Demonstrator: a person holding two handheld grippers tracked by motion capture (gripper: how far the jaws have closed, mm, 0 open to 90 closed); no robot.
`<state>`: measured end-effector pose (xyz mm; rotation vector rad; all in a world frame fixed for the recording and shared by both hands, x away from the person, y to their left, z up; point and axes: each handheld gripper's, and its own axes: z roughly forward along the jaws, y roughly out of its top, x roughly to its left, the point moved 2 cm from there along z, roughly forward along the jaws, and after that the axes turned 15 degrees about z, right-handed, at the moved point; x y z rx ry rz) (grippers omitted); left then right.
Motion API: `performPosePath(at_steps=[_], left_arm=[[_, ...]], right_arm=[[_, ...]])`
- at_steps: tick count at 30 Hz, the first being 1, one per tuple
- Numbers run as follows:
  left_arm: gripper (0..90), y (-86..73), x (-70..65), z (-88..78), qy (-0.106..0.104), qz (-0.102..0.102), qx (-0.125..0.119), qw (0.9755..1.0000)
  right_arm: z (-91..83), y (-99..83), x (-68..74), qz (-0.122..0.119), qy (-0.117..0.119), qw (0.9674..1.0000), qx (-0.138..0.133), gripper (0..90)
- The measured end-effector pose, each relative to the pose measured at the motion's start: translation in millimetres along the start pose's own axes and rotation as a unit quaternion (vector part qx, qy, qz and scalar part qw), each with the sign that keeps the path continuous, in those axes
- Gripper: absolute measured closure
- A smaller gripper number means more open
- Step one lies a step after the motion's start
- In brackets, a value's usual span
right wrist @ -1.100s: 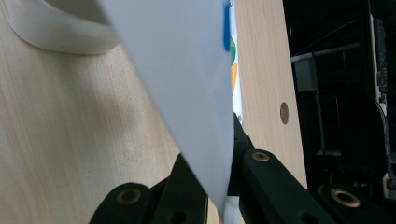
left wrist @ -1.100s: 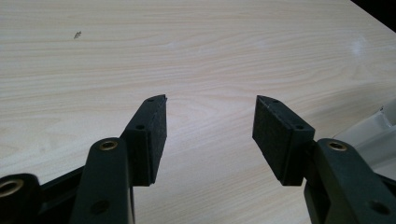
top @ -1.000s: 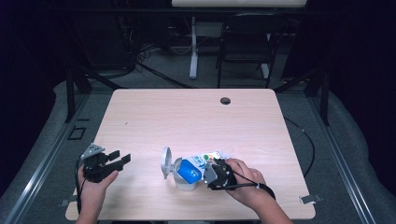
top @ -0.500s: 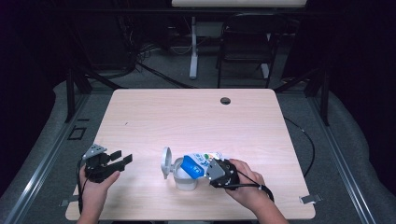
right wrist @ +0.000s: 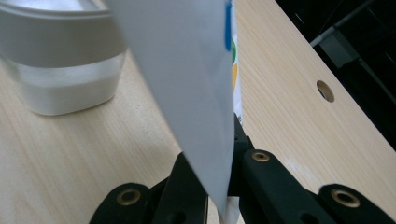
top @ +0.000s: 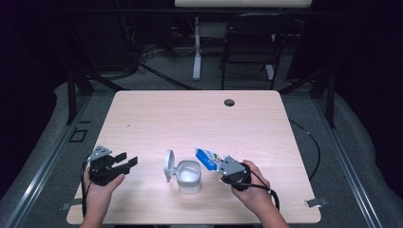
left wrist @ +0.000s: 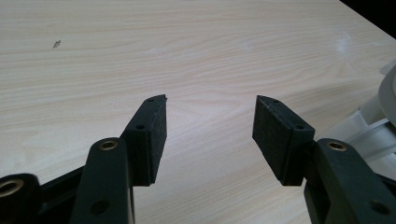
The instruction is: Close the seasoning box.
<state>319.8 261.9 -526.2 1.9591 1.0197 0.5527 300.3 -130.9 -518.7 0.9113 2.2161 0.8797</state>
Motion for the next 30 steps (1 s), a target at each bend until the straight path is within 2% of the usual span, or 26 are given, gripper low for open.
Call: performPosePath(at_steps=[1, 2, 3, 5, 6, 7, 10, 16, 21, 22, 27, 30], left_arm=[[45.3, 0.0, 0.0, 0.0, 0.000, 0.000, 0.000, 1.0000], [45.3, 1.4, -0.3, -1.1, -0.001, 0.003, -0.001, 1.0000], [45.3, 2.2, -0.9, -1.4, -0.001, 0.002, -0.003, 1.0000], [45.3, 3.1, -1.2, -1.8, -0.001, 0.005, -0.005, 1.0000], [45.3, 4.8, -2.8, -2.5, -0.002, 0.007, -0.005, 1.0000], [45.3, 4.8, -2.8, -2.5, -0.002, 0.007, -0.005, 1.0000], [45.4, 7.2, -6.8, -1.6, -0.004, 0.015, -0.007, 0.9998], [45.4, 8.1, -10.1, -0.8, -0.008, 0.021, -0.006, 0.9997], [45.4, 8.5, -12.5, -0.1, -0.010, 0.023, -0.006, 0.9997], [45.5, 8.3, -13.6, 0.0, -0.012, 0.025, -0.005, 0.9996], [45.5, 8.0, -15.0, 1.6, -0.013, 0.027, -0.003, 0.9995], [45.5, 7.9, -16.5, 2.7, -0.013, 0.029, -0.002, 0.9995]], right_arm=[[0.0, 0.0, 0.0, 0.000, 0.000, 1.0000, 0.000, 90.0], [1.5, -1.3, -4.5, 0.022, 0.005, 0.9997, -0.004, 90.0], [2.4, -2.1, -6.5, 0.032, 0.008, 0.9994, -0.006, 90.0], [2.9, -2.8, -8.5, 0.040, 0.011, 0.9991, -0.005, 90.0], [5.0, -5.0, -11.6, 0.060, 0.023, 0.9979, -0.008, 90.0], [5.0, -5.0, -11.6, 0.060, 0.023, 0.9979, -0.008, 90.0], [8.6, -8.9, -15.9, 0.082, 0.023, 0.9963, -0.008, 90.0], [12.1, -13.2, -20.2, 0.101, 0.016, 0.9947, -0.009, 90.0], [13.1, -15.4, -23.8, 0.120, 0.024, 0.9924, -0.016, 90.0], [14.7, -16.5, -25.1, 0.132, 0.030, 0.9906, -0.016, 90.0], [18.1, -17.8, -27.2, 0.145, 0.027, 0.9889, -0.018, 90.0], [20.6, -20.8, -27.7, 0.154, 0.018, 0.9878, -0.018, 90.0]])
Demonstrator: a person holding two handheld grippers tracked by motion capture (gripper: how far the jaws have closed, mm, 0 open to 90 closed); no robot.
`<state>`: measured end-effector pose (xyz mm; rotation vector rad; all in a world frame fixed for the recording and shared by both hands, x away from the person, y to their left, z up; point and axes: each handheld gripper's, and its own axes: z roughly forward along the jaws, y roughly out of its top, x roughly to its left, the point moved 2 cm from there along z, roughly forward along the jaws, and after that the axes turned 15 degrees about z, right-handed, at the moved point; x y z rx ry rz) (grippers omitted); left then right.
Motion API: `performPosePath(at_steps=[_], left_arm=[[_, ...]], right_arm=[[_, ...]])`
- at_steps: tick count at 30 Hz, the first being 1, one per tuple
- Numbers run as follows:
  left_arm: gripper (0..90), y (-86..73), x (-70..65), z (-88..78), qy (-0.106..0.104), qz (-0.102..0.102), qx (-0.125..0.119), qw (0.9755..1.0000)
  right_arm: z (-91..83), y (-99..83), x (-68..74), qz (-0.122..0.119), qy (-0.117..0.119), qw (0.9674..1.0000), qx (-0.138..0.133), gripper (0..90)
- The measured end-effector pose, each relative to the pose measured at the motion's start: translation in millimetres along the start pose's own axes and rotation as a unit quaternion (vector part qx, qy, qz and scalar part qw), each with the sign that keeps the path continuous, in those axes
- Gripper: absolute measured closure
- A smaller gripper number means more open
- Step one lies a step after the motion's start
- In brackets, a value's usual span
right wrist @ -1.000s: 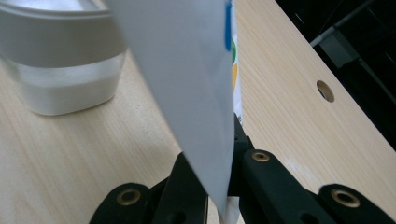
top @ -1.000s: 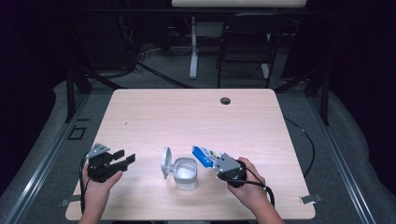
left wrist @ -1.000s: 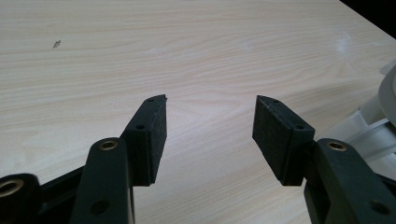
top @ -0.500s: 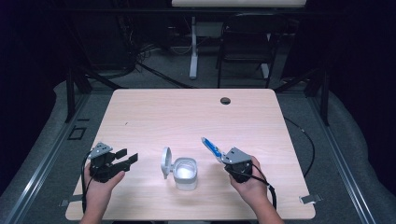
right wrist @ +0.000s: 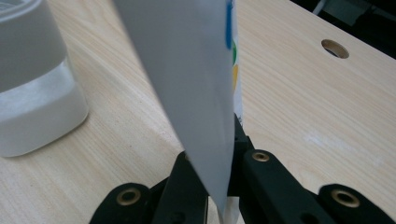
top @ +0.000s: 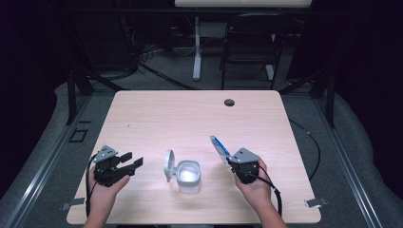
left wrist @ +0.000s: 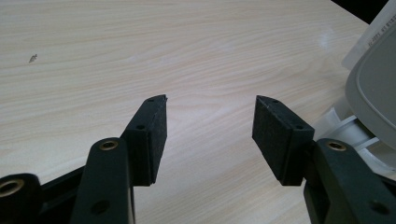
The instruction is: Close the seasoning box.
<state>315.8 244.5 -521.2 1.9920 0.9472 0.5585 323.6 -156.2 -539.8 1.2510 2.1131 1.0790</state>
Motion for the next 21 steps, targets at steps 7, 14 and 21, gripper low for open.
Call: performPosePath(at_steps=[7, 14, 21], left_arm=[[46.5, 0.0, -0.4, -0.8, -0.001, 0.004, 0.002, 1.0000], [46.2, -0.3, -1.8, 0.0, -0.001, 0.005, 0.005, 1.0000], [46.1, -1.5, -1.4, 1.3, -0.001, 0.004, 0.007, 1.0000]], right_arm=[[2.0, -5.4, -2.1, 0.011, -0.006, 0.9999, 0.002, 90.0], [7.7, -14.2, -14.6, 0.043, -0.010, 0.9989, 0.013, 90.0], [11.1, -22.4, -20.4, 0.058, -0.007, 0.9982, 0.011, 90.0]])
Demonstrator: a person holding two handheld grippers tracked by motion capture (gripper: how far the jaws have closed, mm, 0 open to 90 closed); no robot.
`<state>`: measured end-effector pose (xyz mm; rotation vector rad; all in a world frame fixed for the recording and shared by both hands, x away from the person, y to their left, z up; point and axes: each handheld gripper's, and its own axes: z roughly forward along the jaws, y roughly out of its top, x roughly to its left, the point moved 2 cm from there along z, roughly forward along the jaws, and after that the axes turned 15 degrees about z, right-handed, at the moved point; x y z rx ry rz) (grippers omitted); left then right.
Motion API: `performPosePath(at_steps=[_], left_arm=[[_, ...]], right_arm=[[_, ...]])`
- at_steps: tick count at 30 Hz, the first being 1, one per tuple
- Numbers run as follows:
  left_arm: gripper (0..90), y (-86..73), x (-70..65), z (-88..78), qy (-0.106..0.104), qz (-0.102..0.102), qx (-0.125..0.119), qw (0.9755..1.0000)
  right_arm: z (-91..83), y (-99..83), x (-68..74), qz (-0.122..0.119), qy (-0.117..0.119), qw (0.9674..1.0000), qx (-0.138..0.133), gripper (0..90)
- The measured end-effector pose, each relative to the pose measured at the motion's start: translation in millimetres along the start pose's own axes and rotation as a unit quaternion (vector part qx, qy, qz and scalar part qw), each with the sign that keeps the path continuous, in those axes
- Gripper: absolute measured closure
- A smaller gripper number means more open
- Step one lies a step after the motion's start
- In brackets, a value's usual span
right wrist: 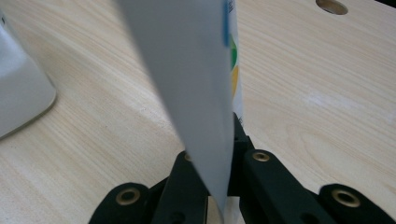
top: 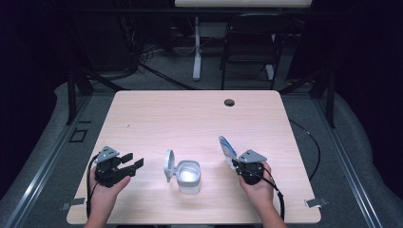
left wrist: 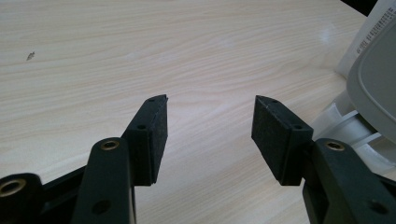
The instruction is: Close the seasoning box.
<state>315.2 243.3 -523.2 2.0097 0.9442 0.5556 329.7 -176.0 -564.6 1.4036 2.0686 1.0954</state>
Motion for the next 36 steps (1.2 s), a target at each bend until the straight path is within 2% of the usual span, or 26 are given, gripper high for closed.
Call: performPosePath(at_steps=[8, 12, 13, 16, 17, 24, 25, 28, 31, 32, 34, 35, 36], left_arm=[[46.1, -0.2, -0.6, 1.7, 0.002, 0.001, 0.001, 1.0000], [46.3, 0.0, -1.3, 2.3, -0.001, 0.002, 0.000, 1.0000], [46.3, 0.1, -1.6, 2.3, -0.003, 0.002, 0.001, 1.0000], [46.3, 0.7, -2.6, 2.3, -0.002, 0.003, 0.000, 1.0000], [46.3, 1.0, -2.9, 2.2, -0.004, 0.004, 0.000, 1.0000], [47.6, 1.6, -4.0, 1.4, -0.006, 0.005, 0.001, 1.0000], [47.7, 1.8, -4.5, 1.6, -0.006, 0.005, 0.001, 1.0000], [49.5, 2.8, -6.3, 2.1, -0.011, 0.008, -0.001, 0.9999], [50.8, 4.0, -9.5, 3.2, -0.016, 0.010, -0.003, 0.9998], [51.4, 4.5, -11.1, 4.0, -0.020, 0.017, -0.001, 0.9997], [51.8, 4.4, -12.3, 4.8, -0.023, 0.016, 0.001, 0.9996], [55.2, 4.6, -13.3, 5.4, -0.033, 0.015, 0.000, 0.9994], [55.9, 4.6, -13.3, 5.4, -0.033, 0.015, 0.000, 0.9994]], right_arm=[[-1.7, -3.1, -4.3, 0.006, 0.000, 1.0000, -0.007, 84.3], [-2.9, -5.0, -5.9, 0.017, 0.000, 0.9998, -0.013, 81.0], [-3.7, -6.2, -6.3, 0.019, 0.000, 0.9997, -0.018, 77.4], [-4.9, -6.9, -7.2, 0.021, 0.000, 0.9996, -0.018, 75.4], [-6.9, -7.8, -8.3, 0.025, -0.001, 0.9994, -0.025, 71.4], [-10.7, -11.0, -8.7, 0.026, 0.007, 0.9992, -0.030, 65.2], [-11.9, -12.6, -8.7, 0.025, 0.004, 0.9993, -0.029, 61.8], [-12.8, -14.7, -8.9, 0.024, -0.001, 0.9993, -0.029, 60.0], [-13.5, -17.7, -8.5, 0.030, 0.005, 0.9990, -0.032, 57.7], [-14.6, -19.6, -8.8, 0.024, 0.003, 0.9994, -0.024, 55.1], [-14.8, -20.5, -9.1, 0.020, -0.001, 0.9996, -0.020, 54.1], [-15.4, -22.4, -8.9, 0.020, -0.002, 0.9996, -0.021, 52.7], [-15.4, -22.4, -8.9, 0.020, -0.002, 0.9996, -0.021, 52.7]])
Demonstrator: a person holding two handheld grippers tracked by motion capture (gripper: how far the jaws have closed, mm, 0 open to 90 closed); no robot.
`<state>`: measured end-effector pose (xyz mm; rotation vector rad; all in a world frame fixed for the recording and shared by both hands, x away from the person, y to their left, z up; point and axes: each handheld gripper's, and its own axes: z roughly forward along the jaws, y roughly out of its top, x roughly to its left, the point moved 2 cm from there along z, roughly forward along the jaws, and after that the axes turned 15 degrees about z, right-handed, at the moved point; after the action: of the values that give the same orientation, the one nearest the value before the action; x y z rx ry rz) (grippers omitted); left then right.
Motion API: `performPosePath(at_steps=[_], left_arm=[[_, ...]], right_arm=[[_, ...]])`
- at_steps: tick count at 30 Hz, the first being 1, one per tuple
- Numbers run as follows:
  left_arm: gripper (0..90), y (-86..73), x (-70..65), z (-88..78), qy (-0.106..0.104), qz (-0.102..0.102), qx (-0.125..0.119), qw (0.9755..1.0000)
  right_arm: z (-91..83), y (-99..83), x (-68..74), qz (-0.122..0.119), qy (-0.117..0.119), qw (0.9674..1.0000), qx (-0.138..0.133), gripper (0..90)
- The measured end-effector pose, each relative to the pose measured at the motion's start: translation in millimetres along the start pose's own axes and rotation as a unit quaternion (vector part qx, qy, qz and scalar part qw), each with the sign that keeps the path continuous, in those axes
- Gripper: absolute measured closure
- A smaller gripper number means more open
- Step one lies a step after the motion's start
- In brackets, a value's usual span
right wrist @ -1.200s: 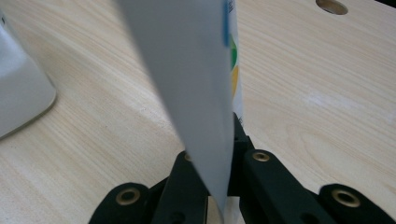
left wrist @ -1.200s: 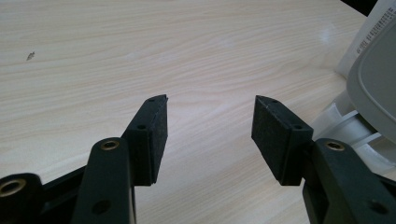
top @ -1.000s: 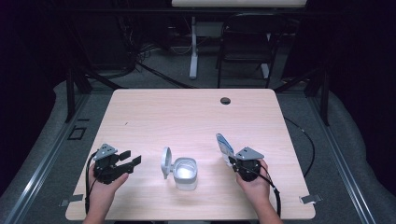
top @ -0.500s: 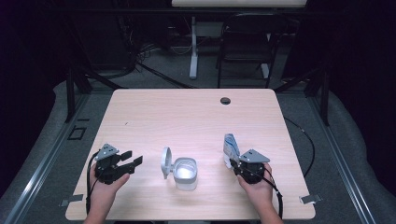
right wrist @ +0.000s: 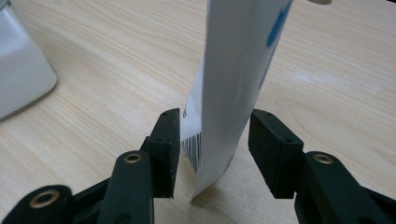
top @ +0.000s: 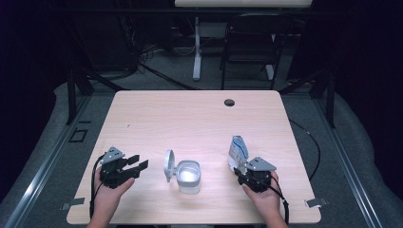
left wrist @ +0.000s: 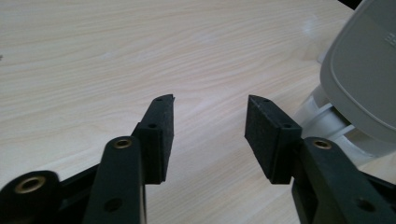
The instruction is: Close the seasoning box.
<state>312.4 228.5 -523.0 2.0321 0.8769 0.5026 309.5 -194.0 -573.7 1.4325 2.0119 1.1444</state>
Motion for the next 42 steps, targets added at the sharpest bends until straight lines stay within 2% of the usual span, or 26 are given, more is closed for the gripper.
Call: performPosePath(at_steps=[5, 7, 8, 9, 13, 16, 20, 25, 31, 32, 33, 42], left_arm=[[63.9, 4.0, -6.6, 0.7, -0.012, 0.014, -0.001, 0.9998], [67.2, 4.9, -8.6, 1.3, -0.014, 0.014, -0.003, 0.9998], [67.2, 6.1, -10.8, 1.7, -0.018, 0.018, -0.003, 0.9997], [72.3, 7.9, -14.2, 2.6, -0.025, 0.026, 0.000, 0.9994], [78.3, 10.7, -21.4, 4.4, -0.035, 0.043, 0.011, 0.9984], [83.2, 12.0, -24.5, 4.6, -0.037, 0.045, 0.009, 0.9983], [89.5, 15.3, -31.6, 5.5, -0.052, 0.055, 0.005, 0.9971], [90.0, 20.5, -44.9, 8.8, -0.075, 0.064, -0.005, 0.9951], [90.0, 25.5, -55.5, 9.8, -0.086, 0.072, -0.014, 0.9936], [90.0, 27.1, -59.2, 10.7, -0.090, 0.081, -0.014, 0.9925], [90.0, 27.4, -61.2, 11.3, -0.090, 0.081, -0.014, 0.9925], [90.0, 30.9, -69.0, 10.9, -0.112, 0.083, -0.028, 0.9898]], right_arm=[[-5.8, -3.3, 3.4, -0.004, 0.002, 1.0000, -0.005, 48.5], [-7.0, -3.7, 4.3, -0.007, 0.001, 1.0000, -0.004, 47.9], [-7.7, -4.5, 5.6, -0.007, 0.002, 1.0000, -0.006, 47.4], [-8.9, -5.9, 8.1, -0.007, 0.005, 0.9999, -0.010, 46.8], [-11.7, -7.5, 10.9, -0.015, 0.000, 0.9998, -0.011, 45.6], [-11.5, -8.8, 11.2, -0.012, -0.001, 0.9998, -0.013, 45.5], [-12.7, -10.1, 11.2, -0.008, -0.001, 0.9999, -0.014, 44.7], [-17.8, -11.2, 10.4, -0.005, -0.002, 0.9998, -0.021, 44.0], [-19.0, -13.4, 9.6, 0.001, 0.000, 0.9998, -0.020, 43.8], [-19.7, -14.2, 9.6, 0.001, -0.001, 0.9999, -0.017, 43.7], [-19.7, -14.5, 9.8, 0.001, -0.001, 0.9999, -0.016, 43.7], [-19.9, -15.6, 11.9, 0.002, 0.002, 0.9998, -0.021, 43.2]])
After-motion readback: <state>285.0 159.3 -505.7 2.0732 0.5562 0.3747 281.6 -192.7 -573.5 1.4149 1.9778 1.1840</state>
